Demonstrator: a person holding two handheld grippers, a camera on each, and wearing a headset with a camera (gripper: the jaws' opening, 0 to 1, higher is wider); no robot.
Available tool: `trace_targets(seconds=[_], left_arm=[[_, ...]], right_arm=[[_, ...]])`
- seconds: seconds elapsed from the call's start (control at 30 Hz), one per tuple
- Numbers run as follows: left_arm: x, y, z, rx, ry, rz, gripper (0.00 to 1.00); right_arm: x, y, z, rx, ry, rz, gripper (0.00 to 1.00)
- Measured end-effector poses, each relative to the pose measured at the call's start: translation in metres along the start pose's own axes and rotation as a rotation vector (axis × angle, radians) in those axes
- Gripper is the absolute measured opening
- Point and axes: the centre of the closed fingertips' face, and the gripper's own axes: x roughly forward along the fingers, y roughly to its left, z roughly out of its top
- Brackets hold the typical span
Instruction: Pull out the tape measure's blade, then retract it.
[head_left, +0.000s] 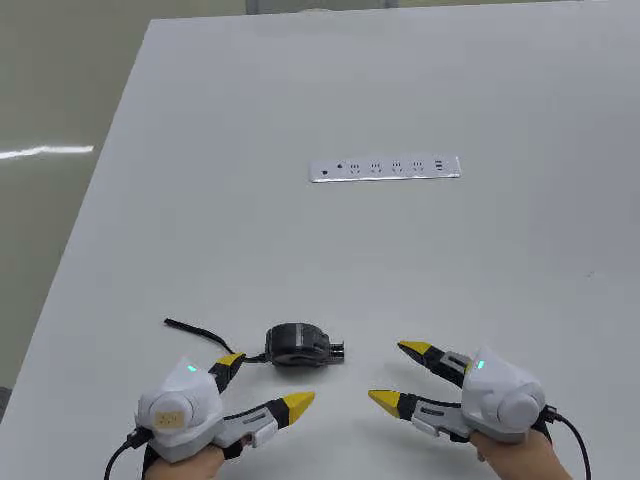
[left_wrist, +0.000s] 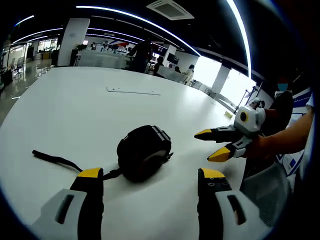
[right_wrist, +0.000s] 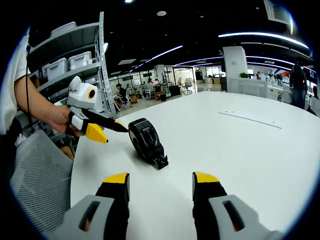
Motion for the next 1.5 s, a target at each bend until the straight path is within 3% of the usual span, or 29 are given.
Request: trace_targets(seconds=[0.7, 0.8, 1.5], left_arm=[[-0.029, 0.007, -0.011, -0.024, -0.027, 0.011, 0.75], [-0.033, 0.006, -0.013, -0.006, -0.022, 0.012, 0.75], [-0.068, 0.005, -0.030, -0.016, -0.026, 0.007, 0.76]], right_arm=[[-0.019, 0.001, 0.000, 0.020, -0.024, -0.049, 0.53], [-0.022, 0.003, 0.001, 0.021, -0.027, -0.052, 0.53], [-0.058, 0.005, -0.004, 0.035, -0.040, -0.097, 0.59]])
